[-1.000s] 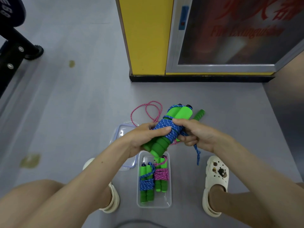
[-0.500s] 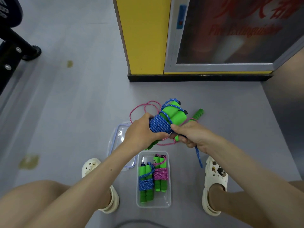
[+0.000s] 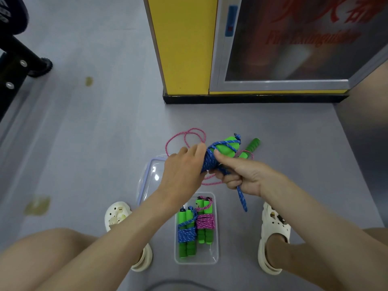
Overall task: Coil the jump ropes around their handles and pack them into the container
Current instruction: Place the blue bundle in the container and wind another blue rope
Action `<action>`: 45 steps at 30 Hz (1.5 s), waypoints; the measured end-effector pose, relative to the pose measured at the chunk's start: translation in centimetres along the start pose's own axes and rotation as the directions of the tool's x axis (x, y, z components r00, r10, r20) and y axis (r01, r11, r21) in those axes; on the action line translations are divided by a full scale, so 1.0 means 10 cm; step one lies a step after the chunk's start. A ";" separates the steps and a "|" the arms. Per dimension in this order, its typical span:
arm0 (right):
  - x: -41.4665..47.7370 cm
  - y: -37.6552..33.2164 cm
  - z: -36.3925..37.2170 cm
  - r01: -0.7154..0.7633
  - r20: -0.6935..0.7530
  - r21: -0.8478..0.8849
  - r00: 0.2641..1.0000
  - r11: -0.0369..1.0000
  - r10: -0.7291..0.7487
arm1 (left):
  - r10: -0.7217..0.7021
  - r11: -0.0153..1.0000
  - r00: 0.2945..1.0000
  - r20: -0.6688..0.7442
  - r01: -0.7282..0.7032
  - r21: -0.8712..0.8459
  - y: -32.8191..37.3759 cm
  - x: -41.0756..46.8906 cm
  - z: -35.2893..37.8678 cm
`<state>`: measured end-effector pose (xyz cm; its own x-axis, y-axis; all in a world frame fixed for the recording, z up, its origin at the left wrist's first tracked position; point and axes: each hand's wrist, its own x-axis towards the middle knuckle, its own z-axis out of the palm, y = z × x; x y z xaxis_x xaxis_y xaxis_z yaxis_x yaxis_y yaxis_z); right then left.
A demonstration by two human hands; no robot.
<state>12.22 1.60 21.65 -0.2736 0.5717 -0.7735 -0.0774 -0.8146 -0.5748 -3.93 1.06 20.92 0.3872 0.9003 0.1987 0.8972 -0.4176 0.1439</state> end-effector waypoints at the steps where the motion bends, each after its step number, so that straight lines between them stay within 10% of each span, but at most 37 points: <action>1: 0.00 0.00 0.02 0.006 -0.023 0.010 1.000 1.000 -0.006 | 0.049 0.999 0.998 -0.047 -0.048 0.025 0.01 -0.01 0.02; 8: 0.00 -0.05 0.05 0.101 -0.197 -0.080 0.974 0.992 -0.115 | -0.040 0.979 0.997 -0.065 0.026 -0.204 0.04 -0.01 0.03; 16: -0.08 -0.13 0.03 0.176 -0.145 -0.131 0.970 0.976 -0.195 | -0.162 0.334 0.795 0.584 0.601 -0.726 -0.02 0.09 -0.19; 23: -0.13 -0.12 0.05 0.259 -0.034 -0.149 0.963 0.954 -0.267 | 0.026 0.167 0.663 0.748 0.735 -0.657 -0.11 0.09 -0.25; 32: -0.14 -0.15 0.00 0.309 0.016 -0.056 0.951 0.949 -0.309 | -0.107 0.377 0.805 0.584 0.576 -0.725 -0.05 0.09 -0.14; 45: -0.06 -0.07 0.05 0.253 -0.146 -0.104 0.953 0.962 -0.266 | -0.278 0.844 0.877 0.393 0.418 -0.336 -0.01 0.05 -0.08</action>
<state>11.98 1.77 22.59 -0.1003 0.7758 -0.6230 -0.0442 -0.6290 -0.7762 -3.99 1.40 21.81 0.1740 0.9534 -0.2464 0.8474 -0.0175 0.5307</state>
